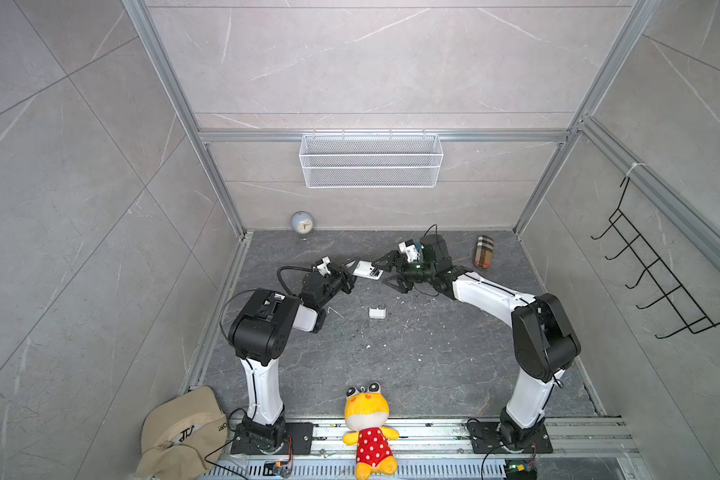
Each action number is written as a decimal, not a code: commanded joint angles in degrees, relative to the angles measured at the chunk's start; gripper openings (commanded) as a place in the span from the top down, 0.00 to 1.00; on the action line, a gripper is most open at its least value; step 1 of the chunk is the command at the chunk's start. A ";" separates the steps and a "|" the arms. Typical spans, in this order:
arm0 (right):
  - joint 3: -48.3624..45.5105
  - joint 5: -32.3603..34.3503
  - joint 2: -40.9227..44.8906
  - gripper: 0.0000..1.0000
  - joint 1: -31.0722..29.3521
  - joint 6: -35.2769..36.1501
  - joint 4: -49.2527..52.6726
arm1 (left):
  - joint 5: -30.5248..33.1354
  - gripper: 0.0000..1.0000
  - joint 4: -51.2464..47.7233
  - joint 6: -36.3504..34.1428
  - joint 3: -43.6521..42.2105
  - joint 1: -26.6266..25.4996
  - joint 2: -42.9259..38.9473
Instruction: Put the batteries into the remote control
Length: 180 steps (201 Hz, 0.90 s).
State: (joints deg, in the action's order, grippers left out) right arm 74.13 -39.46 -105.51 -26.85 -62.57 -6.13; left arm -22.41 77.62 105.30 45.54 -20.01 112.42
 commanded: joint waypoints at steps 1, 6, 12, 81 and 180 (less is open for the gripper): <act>-0.27 0.67 0.17 0.18 -0.61 -2.80 -3.51 | 0.70 0.95 2.87 -1.23 1.83 -0.29 -2.58; -0.46 0.86 0.10 0.20 -0.73 -3.20 -4.04 | 0.79 0.95 2.88 -1.23 1.83 -0.29 -2.64; -0.63 1.15 0.04 0.26 -0.74 -3.73 -4.67 | 0.79 0.95 2.74 -1.23 1.90 -0.38 -2.65; -1.49 2.25 -1.09 0.52 -1.83 -8.10 -9.45 | 1.55 0.95 2.63 -0.71 1.83 -0.56 -2.70; -2.32 2.71 -2.09 0.67 -2.24 -8.71 -10.56 | 1.75 0.95 2.67 -0.24 2.27 -0.59 -2.91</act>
State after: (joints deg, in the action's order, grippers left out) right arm 72.27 -37.26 -106.63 -28.71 -71.00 -15.11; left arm -21.06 77.54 105.43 45.84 -20.36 112.27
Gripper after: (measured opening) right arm 0.342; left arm 0.177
